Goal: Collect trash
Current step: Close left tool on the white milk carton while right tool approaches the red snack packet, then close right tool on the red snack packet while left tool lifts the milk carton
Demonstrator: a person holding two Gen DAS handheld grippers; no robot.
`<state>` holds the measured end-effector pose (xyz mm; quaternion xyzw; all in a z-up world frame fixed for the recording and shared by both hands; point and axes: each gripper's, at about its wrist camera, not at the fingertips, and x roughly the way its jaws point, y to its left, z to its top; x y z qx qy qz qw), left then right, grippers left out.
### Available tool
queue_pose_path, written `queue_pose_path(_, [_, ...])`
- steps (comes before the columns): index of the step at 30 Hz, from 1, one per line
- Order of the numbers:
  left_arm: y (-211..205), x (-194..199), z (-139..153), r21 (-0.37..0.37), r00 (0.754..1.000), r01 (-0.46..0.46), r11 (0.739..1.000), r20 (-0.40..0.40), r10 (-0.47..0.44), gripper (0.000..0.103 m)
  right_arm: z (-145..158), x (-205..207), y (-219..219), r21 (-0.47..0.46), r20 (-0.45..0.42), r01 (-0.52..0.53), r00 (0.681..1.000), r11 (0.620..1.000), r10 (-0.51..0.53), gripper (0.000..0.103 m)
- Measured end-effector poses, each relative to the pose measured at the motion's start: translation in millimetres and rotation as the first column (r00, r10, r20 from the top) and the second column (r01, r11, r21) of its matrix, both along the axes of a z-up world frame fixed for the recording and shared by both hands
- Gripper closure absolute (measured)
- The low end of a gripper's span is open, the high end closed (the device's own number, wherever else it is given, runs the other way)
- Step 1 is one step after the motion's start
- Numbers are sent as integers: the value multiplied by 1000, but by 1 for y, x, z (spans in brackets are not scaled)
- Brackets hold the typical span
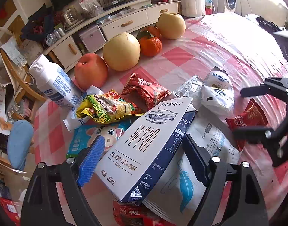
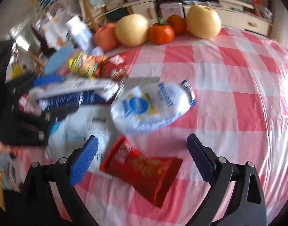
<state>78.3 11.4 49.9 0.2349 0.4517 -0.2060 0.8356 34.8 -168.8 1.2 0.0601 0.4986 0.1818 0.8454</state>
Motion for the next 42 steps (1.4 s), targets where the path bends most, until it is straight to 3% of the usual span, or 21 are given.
queue_pose_path(3, [0,3,-5,-20,1000,-5,1000,-27,4,8,-1,-11,7,-53,12,-57,998,997,58,7])
queue_pose_path(14, [-6,20,-12,-85,996,-58,995,-67,52,8,-6,-33,18,-158,32,-135,989,978,141,8])
queue_pose_path(17, [-8,25,-13,-103,994,-63,993,-91,54,8,-4,-38,21,-180,43,-153,986,972,164,21])
queue_pose_path(21, [-12,24,-16,-97,991,-63,993,-121,51,9,-2,-38,21,-186,46,-158,985,970,169,27])
queue_pose_path(28, [-10,16,-9,-130,981,-87,988,-183,62,25,0,-46,29,-218,64,-201,973,955,220,33])
queue_pose_path(31, [-7,13,-7,-135,981,-102,986,-181,76,30,1,-47,32,-239,79,-199,971,950,224,31])
queue_pose_path(33, [-2,11,-6,-152,979,-124,981,-183,95,33,1,-45,33,-252,89,-188,972,949,216,24])
queue_pose_path(35, [3,9,-3,-169,978,-140,976,-179,110,43,0,-44,34,-257,98,-186,971,948,217,23])
queue_pose_path(38, [15,8,1,-219,968,-192,957,-200,149,45,0,-43,36,-261,108,-193,968,946,227,23])
queue_pose_path(42, [21,1,2,-222,965,-218,950,-195,176,46,-2,-43,36,-236,101,-202,968,951,231,24])
